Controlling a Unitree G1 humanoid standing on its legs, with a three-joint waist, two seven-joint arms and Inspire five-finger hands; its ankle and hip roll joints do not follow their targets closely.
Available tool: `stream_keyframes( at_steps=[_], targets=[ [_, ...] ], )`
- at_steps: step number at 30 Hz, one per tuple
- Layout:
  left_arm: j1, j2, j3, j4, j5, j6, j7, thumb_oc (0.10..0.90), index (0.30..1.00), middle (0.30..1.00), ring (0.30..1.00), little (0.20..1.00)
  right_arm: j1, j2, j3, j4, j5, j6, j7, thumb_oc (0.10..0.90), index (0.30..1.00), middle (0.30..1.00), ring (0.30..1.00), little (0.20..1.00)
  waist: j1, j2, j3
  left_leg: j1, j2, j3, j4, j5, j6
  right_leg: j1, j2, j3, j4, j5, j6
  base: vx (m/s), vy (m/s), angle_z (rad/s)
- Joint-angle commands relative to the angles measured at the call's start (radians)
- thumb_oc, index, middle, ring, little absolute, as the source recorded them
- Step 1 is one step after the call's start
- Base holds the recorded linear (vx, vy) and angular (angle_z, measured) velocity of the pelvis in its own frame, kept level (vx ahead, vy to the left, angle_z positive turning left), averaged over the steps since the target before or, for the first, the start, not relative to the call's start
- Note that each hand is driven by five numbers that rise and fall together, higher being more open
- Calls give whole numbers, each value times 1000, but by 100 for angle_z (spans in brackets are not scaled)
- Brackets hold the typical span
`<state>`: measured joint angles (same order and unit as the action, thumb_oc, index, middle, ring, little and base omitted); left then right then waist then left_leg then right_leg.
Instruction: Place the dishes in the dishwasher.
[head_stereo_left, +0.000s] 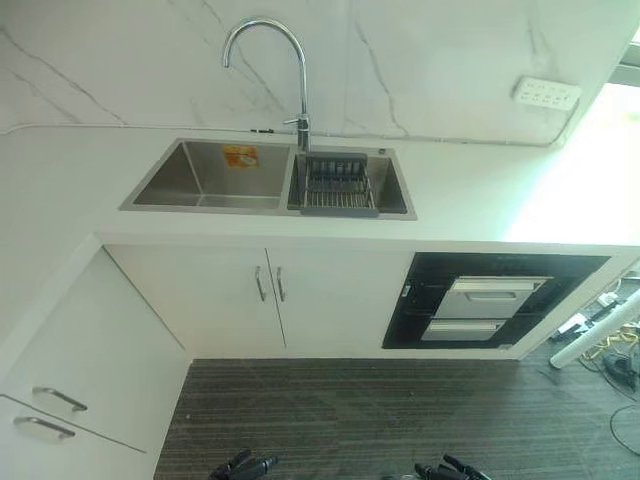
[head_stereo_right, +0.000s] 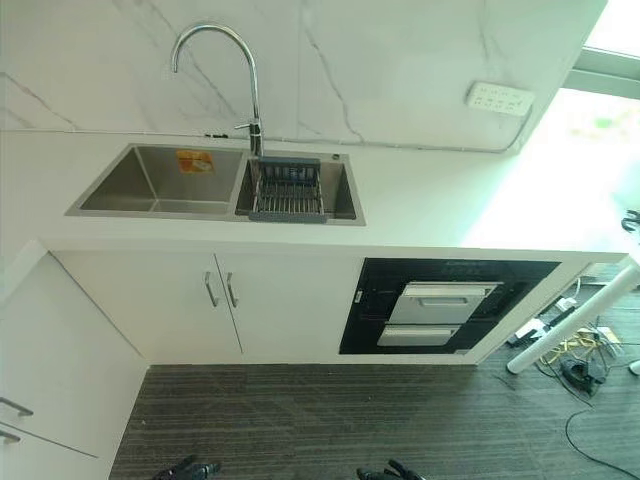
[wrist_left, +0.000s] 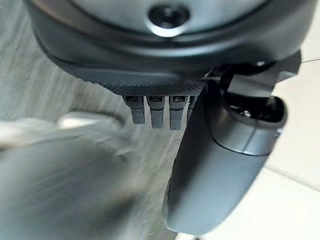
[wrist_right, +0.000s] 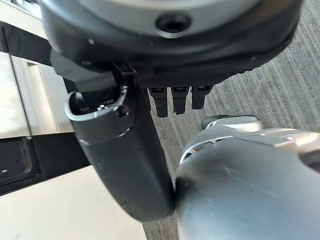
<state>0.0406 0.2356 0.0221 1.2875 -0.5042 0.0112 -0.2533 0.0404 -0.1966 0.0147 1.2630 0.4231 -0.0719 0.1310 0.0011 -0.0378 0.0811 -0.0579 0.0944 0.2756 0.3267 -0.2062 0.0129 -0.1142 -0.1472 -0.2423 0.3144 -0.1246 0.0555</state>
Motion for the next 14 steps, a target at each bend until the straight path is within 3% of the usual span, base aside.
stream_keyframes(
  at_steps=[1,7,14],
  targets=[
    [-50,0,-15,-20,0,-16,16,800,900,900,900,900,-33,-41,4,25,-109,44,-28,800,900,900,900,900,-5,22,25,21,39,-76,-27,-31,-57,75,-8,2,-14,-61,49,8,-82,10],
    [-49,-4,-10,-6,20,-6,39,800,900,900,900,900,-41,-38,25,27,-83,75,-39,800,900,900,900,900,-1,24,14,31,47,-78,-27,-36,-61,89,-11,-12,-14,-74,45,27,-42,6],
    [-29,6,10,10,12,-12,17,800,900,900,900,900,-42,-39,27,23,-96,51,-32,800,900,900,900,900,3,24,10,33,53,-78,-27,-43,-66,91,-17,-23,-14,-80,49,-1,-3,3]
  ],
)
